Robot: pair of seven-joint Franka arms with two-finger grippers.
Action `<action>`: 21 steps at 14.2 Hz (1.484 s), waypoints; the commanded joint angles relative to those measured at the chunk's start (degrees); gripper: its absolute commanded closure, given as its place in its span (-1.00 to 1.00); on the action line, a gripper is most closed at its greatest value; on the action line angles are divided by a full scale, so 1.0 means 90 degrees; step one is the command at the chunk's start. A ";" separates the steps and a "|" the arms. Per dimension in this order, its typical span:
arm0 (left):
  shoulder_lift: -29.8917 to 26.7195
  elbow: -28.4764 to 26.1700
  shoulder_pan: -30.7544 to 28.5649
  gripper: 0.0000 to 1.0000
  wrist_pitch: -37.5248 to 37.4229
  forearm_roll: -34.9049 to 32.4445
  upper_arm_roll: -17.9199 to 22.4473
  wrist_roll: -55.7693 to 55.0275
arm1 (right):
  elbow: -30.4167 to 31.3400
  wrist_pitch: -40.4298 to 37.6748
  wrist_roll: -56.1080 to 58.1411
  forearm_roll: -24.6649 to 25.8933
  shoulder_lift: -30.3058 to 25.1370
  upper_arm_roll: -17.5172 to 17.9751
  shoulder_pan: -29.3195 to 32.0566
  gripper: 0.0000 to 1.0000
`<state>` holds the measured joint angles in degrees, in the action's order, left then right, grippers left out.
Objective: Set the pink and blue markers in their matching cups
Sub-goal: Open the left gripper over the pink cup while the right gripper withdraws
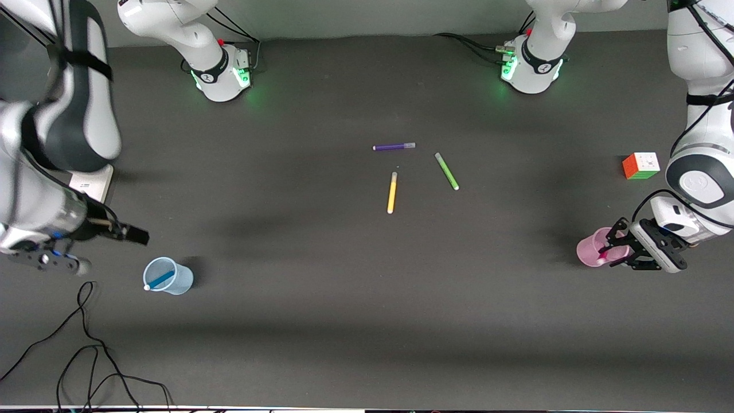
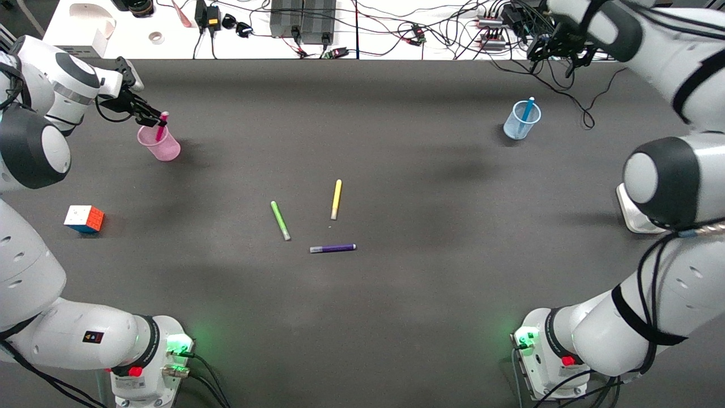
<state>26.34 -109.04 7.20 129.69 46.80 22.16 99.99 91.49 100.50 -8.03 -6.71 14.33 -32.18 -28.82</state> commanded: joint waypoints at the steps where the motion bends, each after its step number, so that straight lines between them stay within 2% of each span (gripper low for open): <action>1: -0.0006 -0.0004 -0.0058 -0.71 -0.0054 0.0181 -0.0040 0.0218 | 0.0186 -0.0482 0.0170 -0.0113 -0.0809 0.0041 -0.0030 -0.99; 2: -0.0016 0.0025 -0.0058 -0.79 -0.0054 0.0181 -0.0040 0.0218 | 0.0177 -0.0560 0.0170 -0.0113 -0.0898 0.0050 -0.0030 -0.99; 6: -0.0172 0.0346 0.0030 -0.86 -0.0084 0.0104 -0.0031 0.0014 | 0.0255 -0.0454 0.0014 -0.0036 -0.1016 0.0051 -0.0108 -0.99; 8: -0.0279 0.0455 0.0059 -0.94 -0.0355 0.0035 -0.0031 -0.0715 | 0.0323 -0.0415 -0.0015 -0.0026 -0.1093 0.0011 -0.0226 -0.99; 10: -0.0484 0.0484 0.0176 -0.95 -0.0542 -0.0431 -0.0031 -0.1622 | 0.0323 -0.0415 -0.0190 0.0052 -0.1162 0.0021 -0.0274 -0.99; 13: -0.1010 0.0484 0.0536 -0.97 -0.0649 -0.1602 -0.0031 -0.3554 | 0.0333 -0.0347 -0.0386 0.0423 -0.1104 0.0041 -0.0596 -0.99; 16: -0.1373 0.0785 0.0908 -0.98 -0.1379 -0.2647 -0.0031 -0.5605 | 0.0294 -0.0317 -0.0475 0.0365 -0.1084 0.0041 -0.0597 -0.99; 18: -0.1422 0.1370 0.1055 -0.98 -0.2159 -0.3292 -0.0040 -0.6632 | 0.0294 -0.0317 -0.0484 0.0375 -0.1074 0.0041 -0.0597 -0.99; 21: -0.1422 0.2172 0.1182 -0.98 -0.3479 -0.3694 -0.0040 -0.7805 | 0.0206 -0.0307 -0.0504 0.0326 -0.1035 0.0041 -0.0597 -0.99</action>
<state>13.11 -94.11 16.74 104.52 16.15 21.31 36.70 93.07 96.81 -10.97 -4.31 5.81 -31.76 -33.73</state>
